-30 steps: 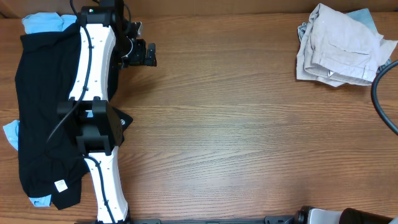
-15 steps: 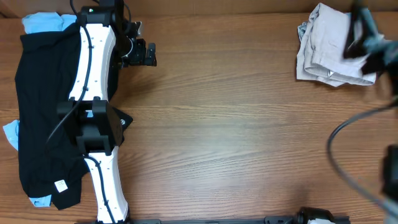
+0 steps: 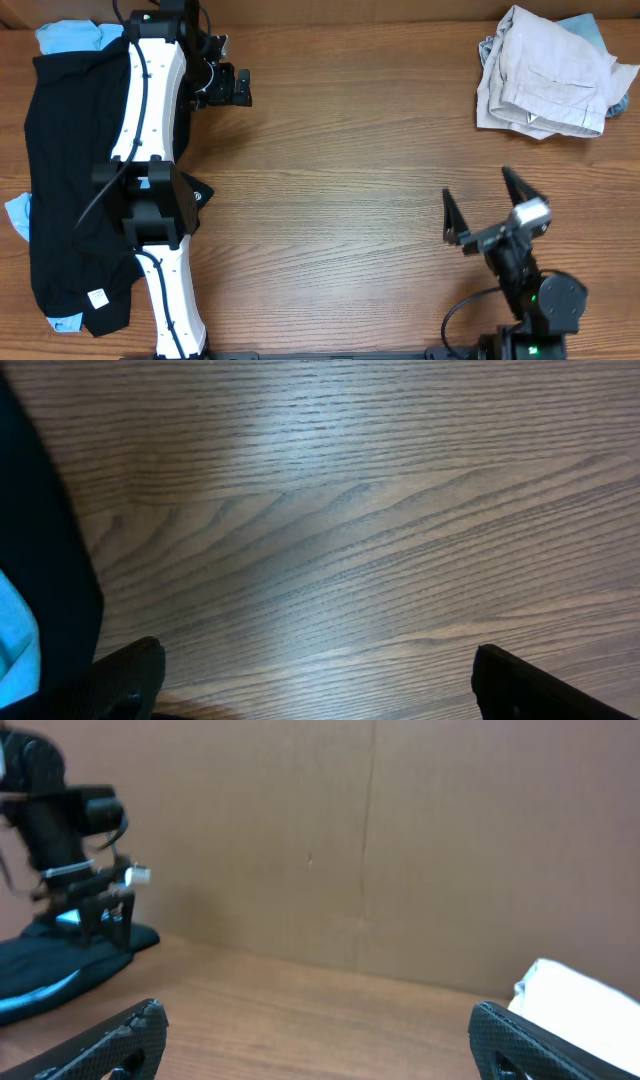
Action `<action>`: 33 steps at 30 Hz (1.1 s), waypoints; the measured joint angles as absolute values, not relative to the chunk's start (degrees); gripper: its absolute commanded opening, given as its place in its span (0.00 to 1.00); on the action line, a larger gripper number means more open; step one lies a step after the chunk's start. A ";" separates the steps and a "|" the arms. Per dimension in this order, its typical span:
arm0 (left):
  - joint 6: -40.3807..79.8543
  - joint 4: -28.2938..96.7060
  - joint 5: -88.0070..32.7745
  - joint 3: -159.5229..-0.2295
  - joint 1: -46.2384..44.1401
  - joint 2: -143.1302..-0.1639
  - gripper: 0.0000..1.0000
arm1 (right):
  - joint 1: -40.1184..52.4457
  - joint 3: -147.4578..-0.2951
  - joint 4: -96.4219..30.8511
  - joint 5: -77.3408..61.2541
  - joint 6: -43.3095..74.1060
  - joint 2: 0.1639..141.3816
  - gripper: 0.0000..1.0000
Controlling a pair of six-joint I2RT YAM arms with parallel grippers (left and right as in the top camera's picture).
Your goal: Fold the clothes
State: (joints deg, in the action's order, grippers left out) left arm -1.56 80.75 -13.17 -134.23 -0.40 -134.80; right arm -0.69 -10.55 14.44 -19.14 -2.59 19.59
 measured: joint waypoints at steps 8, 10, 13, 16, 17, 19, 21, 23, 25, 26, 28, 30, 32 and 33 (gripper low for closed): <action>-1.56 80.75 -13.17 -134.23 -0.40 -134.80 1.00 | -0.67 -1.69 12.34 -17.34 -2.57 7.09 1.00; -1.56 80.77 -13.19 -134.23 -0.40 -134.80 1.00 | -0.64 -1.30 9.39 -16.45 -2.57 5.48 1.00; -1.56 80.75 -13.17 -134.23 -0.40 -134.80 1.00 | -0.64 -1.06 6.42 -14.48 -2.59 4.27 1.00; -1.56 80.75 -13.17 -134.23 -0.40 -134.80 1.00 | -0.64 -1.06 5.69 -11.29 -2.57 3.79 1.00; -1.56 80.75 -13.17 -134.23 -0.40 -134.80 1.00 | -0.64 -1.06 4.89 -9.96 -2.61 3.75 1.00; -1.56 80.75 -13.19 -134.23 -0.40 -134.80 1.00 | -0.67 -1.06 0.40 -7.97 -2.59 3.29 1.00; -1.56 80.75 -13.17 -134.23 -0.40 -134.80 1.00 | -0.67 -1.06 -3.70 -6.94 -2.59 2.66 1.00; -1.56 80.77 -13.17 -134.23 -0.40 -134.80 1.00 | -0.64 -1.06 -4.71 -6.28 -2.59 1.78 1.00; -1.56 80.75 -13.17 -134.23 -0.40 -134.80 1.00 | -0.67 -1.06 -4.60 -5.85 -2.59 0.95 1.00; -1.56 80.75 -13.17 -134.23 -0.40 -134.80 1.00 | -0.64 -1.06 -4.58 -5.69 -2.59 0.84 1.00; -1.56 80.75 -13.17 -134.23 -0.40 -134.80 1.00 | -0.67 -1.06 -4.62 -5.52 -2.59 0.84 1.00; -1.56 80.75 -13.17 -134.23 -0.40 -134.80 1.00 | -0.64 -1.06 -4.62 -5.50 -2.59 0.84 1.00; -1.56 80.75 -13.17 -134.23 -0.40 -134.80 1.00 | -0.64 -1.06 -4.60 -5.50 -2.59 0.84 1.00; -1.56 80.75 -13.17 -134.23 -0.40 -134.80 1.00 | -0.64 -1.06 -4.58 -5.50 -2.57 0.84 1.00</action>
